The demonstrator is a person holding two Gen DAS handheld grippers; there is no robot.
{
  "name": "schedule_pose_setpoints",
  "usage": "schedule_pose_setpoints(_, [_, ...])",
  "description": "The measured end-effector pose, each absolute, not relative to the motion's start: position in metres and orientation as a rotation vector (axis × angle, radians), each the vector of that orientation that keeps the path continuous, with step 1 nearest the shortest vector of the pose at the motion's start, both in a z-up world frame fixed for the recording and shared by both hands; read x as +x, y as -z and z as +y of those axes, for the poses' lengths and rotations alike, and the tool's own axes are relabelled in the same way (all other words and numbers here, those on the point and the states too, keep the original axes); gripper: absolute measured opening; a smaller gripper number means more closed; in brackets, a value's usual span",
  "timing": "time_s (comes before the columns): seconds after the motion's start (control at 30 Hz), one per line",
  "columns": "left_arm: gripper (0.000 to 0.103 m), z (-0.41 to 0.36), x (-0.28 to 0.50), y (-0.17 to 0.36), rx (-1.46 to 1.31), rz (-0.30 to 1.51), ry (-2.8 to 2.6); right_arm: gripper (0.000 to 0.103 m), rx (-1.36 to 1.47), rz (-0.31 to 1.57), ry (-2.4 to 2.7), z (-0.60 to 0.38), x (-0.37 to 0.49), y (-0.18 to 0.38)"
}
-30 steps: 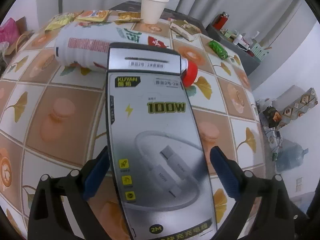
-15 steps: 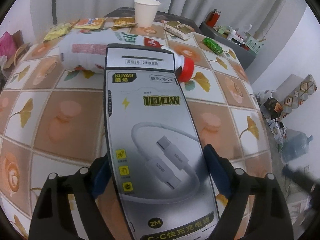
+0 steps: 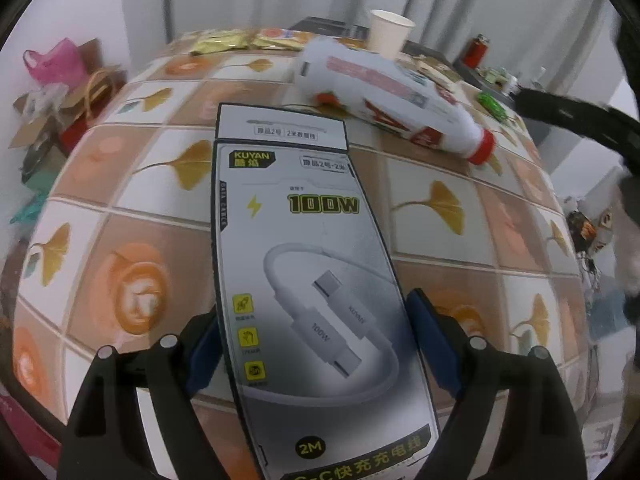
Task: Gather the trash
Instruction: 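Grasp the white KUYAN cable box with the left gripper while the right grasps the white drink bottle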
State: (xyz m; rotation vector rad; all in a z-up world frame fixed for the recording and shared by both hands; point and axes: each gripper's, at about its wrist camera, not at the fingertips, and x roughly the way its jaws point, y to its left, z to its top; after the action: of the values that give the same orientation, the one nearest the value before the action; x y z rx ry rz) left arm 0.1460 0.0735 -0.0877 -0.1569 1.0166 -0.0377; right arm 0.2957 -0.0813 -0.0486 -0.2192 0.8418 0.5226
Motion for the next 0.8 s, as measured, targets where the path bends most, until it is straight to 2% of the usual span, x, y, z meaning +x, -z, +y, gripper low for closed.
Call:
schedule_pose_setpoints(0.3, [0.083, 0.078, 0.146, 0.087, -0.124, 1.016, 0.016, 0.088, -0.391, 0.954, -0.576, -0.025, 0.344, 0.08])
schedule_pose_setpoints(0.5, [0.083, 0.077, 0.146, 0.087, -0.119, 1.014, 0.015, 0.069, -0.39, 1.038, -0.566, -0.019, 0.357, 0.092])
schedule_pose_setpoints(0.8, [0.083, 0.075, 0.147, 0.087, -0.099, 1.006, 0.012, 0.062, -0.201, 1.116, -0.521, -0.049, 0.351, 0.088])
